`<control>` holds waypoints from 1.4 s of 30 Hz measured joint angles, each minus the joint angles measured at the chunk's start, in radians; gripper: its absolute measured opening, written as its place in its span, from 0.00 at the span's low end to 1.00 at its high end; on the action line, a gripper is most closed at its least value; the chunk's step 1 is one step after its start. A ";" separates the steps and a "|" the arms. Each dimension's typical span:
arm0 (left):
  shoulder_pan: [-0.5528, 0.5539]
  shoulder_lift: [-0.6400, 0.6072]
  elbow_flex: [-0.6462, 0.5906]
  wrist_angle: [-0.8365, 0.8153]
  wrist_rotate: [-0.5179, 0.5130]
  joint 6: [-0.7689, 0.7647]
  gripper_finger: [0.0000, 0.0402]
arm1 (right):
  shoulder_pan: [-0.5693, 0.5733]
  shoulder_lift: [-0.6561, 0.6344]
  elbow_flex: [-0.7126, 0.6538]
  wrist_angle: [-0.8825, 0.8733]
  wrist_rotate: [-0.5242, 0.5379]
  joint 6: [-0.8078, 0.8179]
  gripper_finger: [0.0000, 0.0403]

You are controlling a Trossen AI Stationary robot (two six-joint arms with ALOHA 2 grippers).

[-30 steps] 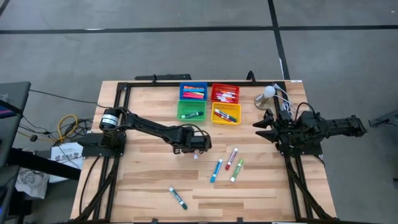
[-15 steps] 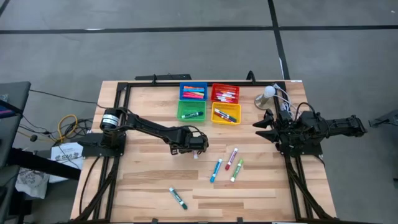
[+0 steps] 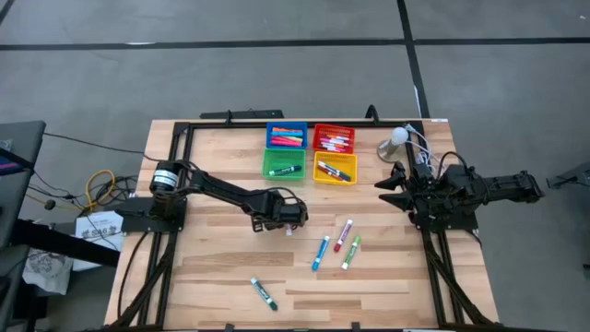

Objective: Pick & Place Markers
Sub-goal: Put the large pink marker into the green basket

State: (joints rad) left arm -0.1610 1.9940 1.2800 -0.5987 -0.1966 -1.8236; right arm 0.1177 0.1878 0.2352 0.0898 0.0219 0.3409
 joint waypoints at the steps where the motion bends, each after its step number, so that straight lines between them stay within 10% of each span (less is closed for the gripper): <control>1: 0.000 0.006 0.003 0.004 0.007 0.000 0.43 | 0.000 0.000 0.000 0.000 0.000 0.000 0.46; 29: 0.018 0.019 0.000 -0.010 0.006 0.014 0.16 | 0.000 0.000 0.000 0.011 0.003 0.001 0.45; 42: 0.007 -0.117 -0.005 0.027 0.081 0.394 0.16 | 0.000 0.000 0.000 0.009 0.003 0.001 0.45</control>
State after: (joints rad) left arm -0.1539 1.8774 1.2747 -0.5719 -0.1159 -1.4299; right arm 0.1177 0.1875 0.2352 0.0986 0.0250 0.3416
